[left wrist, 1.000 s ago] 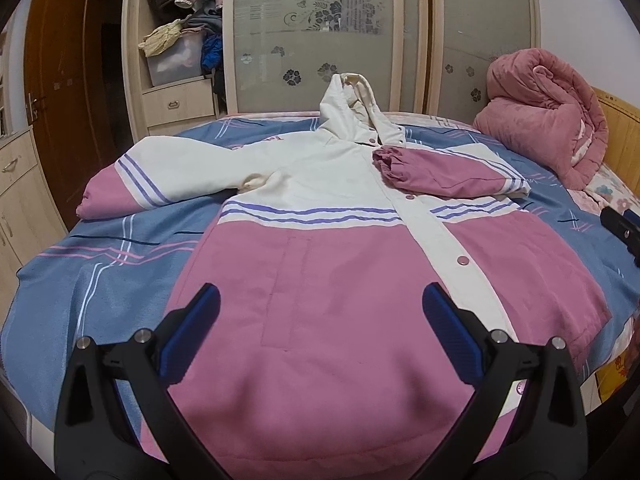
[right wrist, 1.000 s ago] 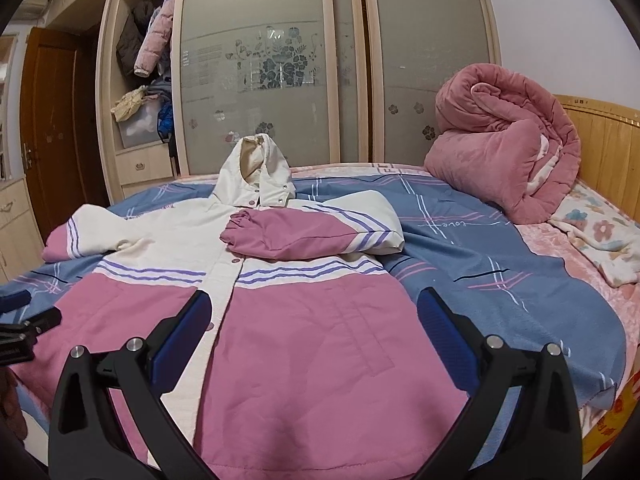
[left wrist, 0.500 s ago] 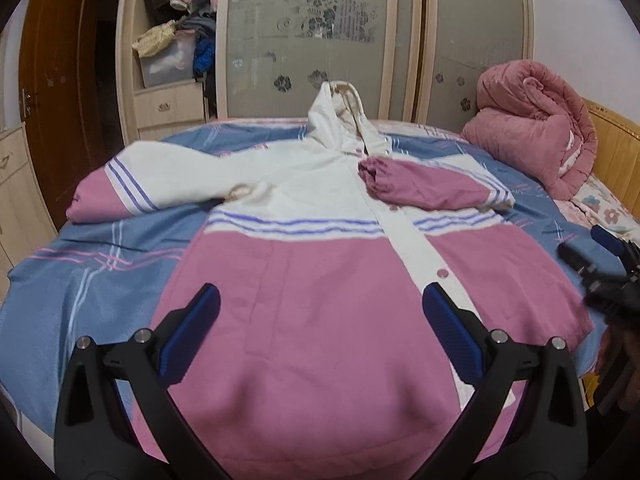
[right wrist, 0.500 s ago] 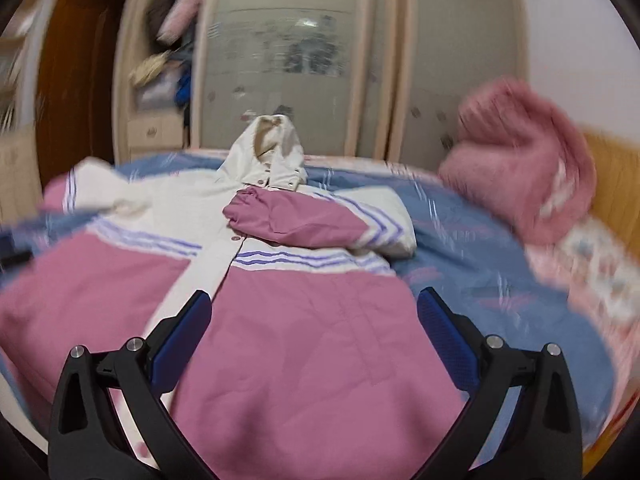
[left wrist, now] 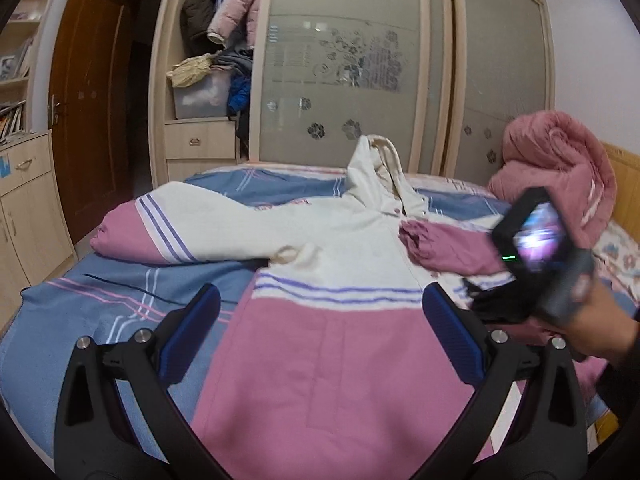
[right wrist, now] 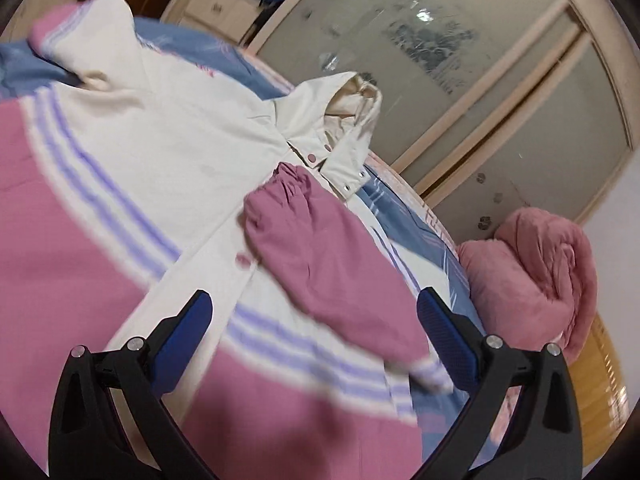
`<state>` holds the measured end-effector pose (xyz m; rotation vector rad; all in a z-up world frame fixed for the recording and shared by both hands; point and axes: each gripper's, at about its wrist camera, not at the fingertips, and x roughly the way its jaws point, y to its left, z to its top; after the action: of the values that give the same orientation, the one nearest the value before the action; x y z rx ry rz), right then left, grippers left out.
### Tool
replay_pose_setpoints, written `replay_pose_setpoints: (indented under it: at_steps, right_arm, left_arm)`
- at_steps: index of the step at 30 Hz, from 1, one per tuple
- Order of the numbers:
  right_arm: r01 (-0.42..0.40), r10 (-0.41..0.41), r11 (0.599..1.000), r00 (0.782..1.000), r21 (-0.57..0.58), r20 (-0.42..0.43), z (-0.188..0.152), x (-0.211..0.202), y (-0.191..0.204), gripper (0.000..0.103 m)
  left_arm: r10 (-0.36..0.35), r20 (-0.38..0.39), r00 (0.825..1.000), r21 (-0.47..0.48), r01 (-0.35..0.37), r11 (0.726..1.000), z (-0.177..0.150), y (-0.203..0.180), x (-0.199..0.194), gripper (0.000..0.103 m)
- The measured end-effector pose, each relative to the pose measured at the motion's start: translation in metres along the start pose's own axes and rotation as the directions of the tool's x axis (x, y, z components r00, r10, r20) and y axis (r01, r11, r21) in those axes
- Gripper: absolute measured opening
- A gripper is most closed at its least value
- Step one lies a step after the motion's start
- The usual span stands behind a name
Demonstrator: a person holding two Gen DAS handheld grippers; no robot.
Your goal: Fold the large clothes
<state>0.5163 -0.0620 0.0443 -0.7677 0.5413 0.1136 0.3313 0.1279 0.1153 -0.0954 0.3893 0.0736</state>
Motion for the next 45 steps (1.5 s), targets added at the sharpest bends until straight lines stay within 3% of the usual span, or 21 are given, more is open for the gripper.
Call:
replay_pose_setpoints:
  at_steps: [6, 8, 10, 12, 16, 19, 22, 24, 26, 27, 28, 30, 35, 38, 45]
  right_arm:
    - [-0.058, 0.055, 0.998, 0.992, -0.018, -0.112, 0.041, 0.065, 0.02, 0.09]
    - [-0.082, 0.084, 0.996, 0.978, 0.02, -0.191, 0.044, 0.09, 0.019, 0.076]
    - [-0.097, 0.113, 0.992, 0.964, 0.078, -0.239, 0.043, 0.107, 0.014, 0.028]
    - [-0.085, 0.115, 0.988, 0.963, 0.129, -0.242, 0.044, 0.111, 0.011, 0.015]
    - [-0.036, 0.053, 0.991, 0.99, 0.127, -0.128, 0.071, 0.089, 0.02, 0.01]
    - [-0.067, 0.072, 0.989, 0.997, 0.131, -0.03, 0.106, 0.065, 0.038, 0.01]
    - [-0.103, 0.103, 0.991, 0.995, 0.087, 0.004, 0.135, 0.055, 0.065, 0.009]
    - [-0.113, 0.113, 0.991, 0.994, 0.078, 0.008, 0.15, 0.056, 0.082, 0.011]
    - [-0.142, 0.145, 0.987, 0.989, 0.074, -0.04, 0.155, 0.071, 0.095, 0.024]
    - [-0.154, 0.159, 0.985, 0.985, 0.072, -0.066, 0.153, 0.078, 0.1, 0.046]
    - [-0.159, 0.165, 0.985, 0.982, 0.073, -0.09, 0.15, 0.082, 0.104, 0.077]
    - [-0.15, 0.155, 0.985, 0.986, 0.091, -0.053, 0.143, 0.072, 0.102, 0.097]
    - [-0.304, 0.282, 0.942, 0.947, 0.145, 0.156, 0.107, -0.004, 0.077, 0.102]
    - [-0.311, 0.269, 0.937, 0.933, 0.157, 0.24, 0.053, -0.057, 0.048, 0.102]
    - [-0.247, 0.128, 0.923, 0.92, 0.296, 0.37, -0.074, -0.146, -0.037, 0.102]
  left_arm:
    - [0.018, 0.012, 1.0, -0.046, -0.018, 0.999, 0.011, 0.017, 0.007, 0.101]
    - [0.021, 0.001, 1.0, -0.062, -0.021, 0.998, 0.013, 0.023, 0.012, 0.101]
    - [0.022, -0.004, 1.0, -0.076, -0.022, 0.997, 0.015, 0.028, 0.015, 0.101]
    - [0.027, -0.009, 1.0, -0.093, -0.027, 0.995, 0.016, 0.034, 0.018, 0.101]
    - [0.015, -0.007, 1.0, -0.131, -0.016, 0.991, 0.019, 0.046, 0.016, 0.101]
    - [0.007, 0.008, 1.0, -0.147, -0.006, 0.989, 0.022, 0.051, 0.011, 0.101]
    - [0.007, 0.009, 1.0, -0.152, -0.005, 0.988, 0.022, 0.054, 0.01, 0.101]
    - [0.002, 0.002, 1.0, -0.153, -0.002, 0.988, 0.02, 0.055, 0.011, 0.101]
    - [0.003, -0.008, 1.0, -0.145, -0.004, 0.989, 0.019, 0.054, 0.011, 0.101]
    - [0.003, -0.009, 1.0, -0.142, -0.005, 0.99, 0.018, 0.054, 0.011, 0.101]
    - [0.002, -0.012, 1.0, -0.14, -0.004, 0.99, 0.018, 0.054, 0.011, 0.101]
    - [-0.004, -0.014, 1.0, -0.142, 0.002, 0.99, 0.019, 0.054, 0.011, 0.101]
    - [-0.018, 0.005, 1.0, -0.154, 0.019, 0.988, 0.021, 0.054, 0.007, 0.101]
    - [-0.032, 0.019, 0.999, -0.151, 0.035, 0.988, 0.021, 0.052, -0.001, 0.101]
    - [-0.069, -0.008, 0.998, -0.137, 0.067, 0.988, 0.012, 0.042, -0.009, 0.101]
